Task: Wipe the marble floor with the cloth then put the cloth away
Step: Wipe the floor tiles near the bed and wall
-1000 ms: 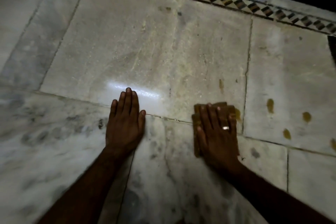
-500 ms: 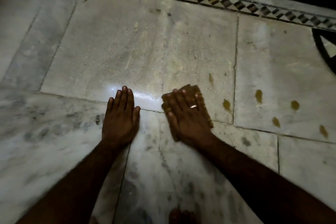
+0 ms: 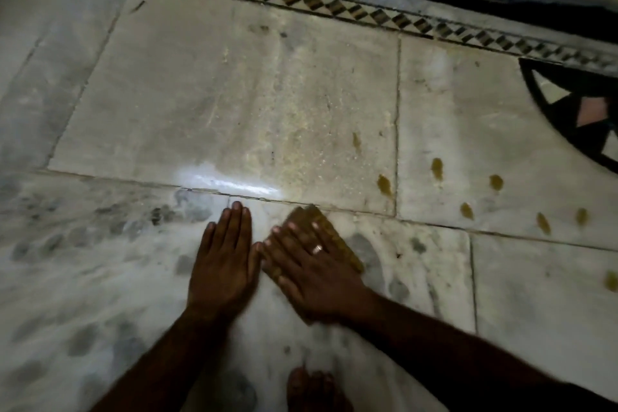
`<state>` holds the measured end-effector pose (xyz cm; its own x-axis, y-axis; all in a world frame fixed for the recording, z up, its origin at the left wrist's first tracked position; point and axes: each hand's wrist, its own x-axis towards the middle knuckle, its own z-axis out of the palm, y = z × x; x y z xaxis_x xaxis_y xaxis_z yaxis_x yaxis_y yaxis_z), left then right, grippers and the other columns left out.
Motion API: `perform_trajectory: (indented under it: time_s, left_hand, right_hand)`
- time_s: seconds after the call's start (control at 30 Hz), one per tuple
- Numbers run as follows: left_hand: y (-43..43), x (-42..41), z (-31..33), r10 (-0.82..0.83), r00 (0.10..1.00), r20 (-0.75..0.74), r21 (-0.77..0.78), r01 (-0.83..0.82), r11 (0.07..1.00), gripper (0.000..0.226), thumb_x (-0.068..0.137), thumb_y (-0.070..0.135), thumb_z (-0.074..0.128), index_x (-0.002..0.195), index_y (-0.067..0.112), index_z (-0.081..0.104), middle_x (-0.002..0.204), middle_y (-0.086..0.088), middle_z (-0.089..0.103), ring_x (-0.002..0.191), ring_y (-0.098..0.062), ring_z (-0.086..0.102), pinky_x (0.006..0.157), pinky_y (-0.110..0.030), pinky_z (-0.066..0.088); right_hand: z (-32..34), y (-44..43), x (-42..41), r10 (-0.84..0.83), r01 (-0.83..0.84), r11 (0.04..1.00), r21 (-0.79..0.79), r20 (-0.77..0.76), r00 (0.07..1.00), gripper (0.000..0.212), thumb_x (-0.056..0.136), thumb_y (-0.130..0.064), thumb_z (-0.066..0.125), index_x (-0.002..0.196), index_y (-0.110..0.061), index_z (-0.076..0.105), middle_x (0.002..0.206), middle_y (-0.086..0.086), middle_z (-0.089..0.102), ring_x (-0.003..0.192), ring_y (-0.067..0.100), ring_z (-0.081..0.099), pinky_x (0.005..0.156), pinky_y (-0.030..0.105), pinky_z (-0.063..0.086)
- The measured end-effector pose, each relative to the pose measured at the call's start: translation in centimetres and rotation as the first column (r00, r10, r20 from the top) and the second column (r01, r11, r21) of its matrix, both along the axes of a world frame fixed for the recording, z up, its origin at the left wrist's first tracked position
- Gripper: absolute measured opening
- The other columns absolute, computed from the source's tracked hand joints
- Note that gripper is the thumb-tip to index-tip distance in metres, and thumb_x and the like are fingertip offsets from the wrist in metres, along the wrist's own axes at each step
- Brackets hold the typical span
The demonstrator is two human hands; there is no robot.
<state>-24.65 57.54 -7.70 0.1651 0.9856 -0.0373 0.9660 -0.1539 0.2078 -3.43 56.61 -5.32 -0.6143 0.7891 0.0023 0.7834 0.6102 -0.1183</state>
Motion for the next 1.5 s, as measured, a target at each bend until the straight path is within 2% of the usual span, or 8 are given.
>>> perform_trajectory:
  time_s: [0.23, 0.4, 0.67, 0.8, 1.03, 1.2, 1.4, 1.5]
  left_hand:
    - [-0.7, 1.8, 0.6, 0.038, 0.999, 0.002, -0.064, -0.038, 0.997, 0.074, 0.104, 0.051, 0.013, 0.161, 0.004, 0.013, 0.17, -0.012, 0.008, 0.157, -0.025, 0.008, 0.127, -0.039, -0.001]
    - [-1.9, 4.8, 1.0, -0.027, 0.999, 0.047, -0.094, 0.032, 0.995, 0.077, 0.104, 0.055, 0.012, 0.16, 0.002, 0.019, 0.169, -0.015, 0.013, 0.156, -0.028, 0.014, 0.125, -0.035, -0.003]
    - [-1.5, 11.2, 1.4, -0.255, 0.965, 0.061, -0.101, 0.26, 0.96, 0.071, 0.105, 0.048, 0.018, 0.155, -0.001, 0.034, 0.164, -0.02, 0.027, 0.151, -0.034, 0.03, 0.121, -0.045, 0.014]
    - [-0.4, 10.5, 1.0, -0.294, 0.955, 0.046, -0.062, 0.296, 0.953, 0.071, 0.106, 0.049, 0.017, 0.156, 0.002, 0.034, 0.165, -0.017, 0.028, 0.151, -0.031, 0.029, 0.123, -0.035, 0.003]
    - [-0.8, 10.7, 0.5, -0.271, 0.961, 0.064, -0.023, 0.273, 0.962, 0.069, 0.103, 0.045, 0.029, 0.157, 0.003, 0.03, 0.166, -0.015, 0.024, 0.153, -0.028, 0.023, 0.125, -0.037, 0.004]
    - [-1.1, 11.1, 0.5, -0.263, 0.963, 0.065, 0.011, 0.263, 0.965, 0.067, 0.103, 0.042, 0.03, 0.156, 0.001, 0.032, 0.165, -0.017, 0.027, 0.153, -0.029, 0.027, 0.124, -0.046, 0.018]
    - [-1.0, 11.0, 0.5, -0.266, 0.959, 0.097, -0.028, 0.27, 0.962, 0.067, 0.104, 0.044, 0.027, 0.158, 0.004, 0.028, 0.167, -0.014, 0.022, 0.155, -0.026, 0.022, 0.126, -0.043, 0.012]
    - [-0.3, 11.0, 1.5, -0.194, 0.946, 0.261, -0.099, 0.226, 0.969, 0.067, 0.104, 0.048, 0.022, 0.159, 0.01, 0.029, 0.168, -0.005, 0.02, 0.154, -0.013, 0.013, 0.125, -0.027, -0.002]
  right_hand:
    - [0.7, 2.1, 7.7, -0.431, 0.432, 0.902, 0.007, 0.091, 0.898, 0.06, 0.108, -0.043, 0.031, 0.163, -0.021, 0.028, 0.169, 0.006, 0.031, 0.158, 0.028, 0.023, 0.129, 0.05, 0.006]
    - [1.0, -4.1, 10.8, -0.577, 0.578, 0.816, 0.019, 0.074, 0.813, 0.058, 0.108, -0.036, 0.03, 0.163, -0.017, 0.027, 0.167, 0.012, 0.034, 0.156, 0.035, 0.027, 0.124, 0.061, 0.021]
    - [0.3, -9.1, 9.4, -0.257, 0.258, 0.966, 0.007, 0.093, 0.962, 0.063, 0.108, -0.042, 0.035, 0.164, -0.017, 0.022, 0.171, 0.007, 0.023, 0.16, 0.029, 0.015, 0.126, 0.054, 0.021]
    - [0.7, -5.4, 11.9, -0.253, 0.254, 0.967, 0.0, 0.115, 0.961, 0.058, 0.109, -0.043, 0.031, 0.162, -0.02, 0.031, 0.168, 0.006, 0.031, 0.157, 0.026, 0.026, 0.126, 0.054, 0.023]
    - [0.9, -6.4, 19.5, -0.754, 0.774, 0.63, -0.071, 0.183, 0.631, 0.063, 0.107, -0.045, 0.019, 0.163, -0.018, 0.026, 0.169, 0.008, 0.03, 0.157, 0.03, 0.023, 0.126, 0.058, 0.017]
    - [0.0, -12.6, 17.2, -0.897, 0.908, 0.419, 0.0, 0.158, 0.414, 0.064, 0.105, -0.04, 0.027, 0.161, -0.009, 0.03, 0.166, 0.014, 0.034, 0.154, 0.034, 0.03, 0.124, 0.061, 0.02]
    - [0.0, -13.4, 12.6, -0.703, 0.71, 0.703, -0.025, 0.122, 0.701, 0.065, 0.106, -0.039, 0.031, 0.162, -0.007, 0.025, 0.17, 0.016, 0.023, 0.157, 0.037, 0.021, 0.123, 0.061, 0.02]
    - [0.3, -10.4, 11.8, -0.583, 0.594, 0.799, -0.092, 0.123, 0.803, 0.068, 0.105, -0.043, 0.03, 0.164, -0.012, 0.019, 0.172, 0.011, 0.018, 0.159, 0.032, 0.015, 0.126, 0.055, 0.011]
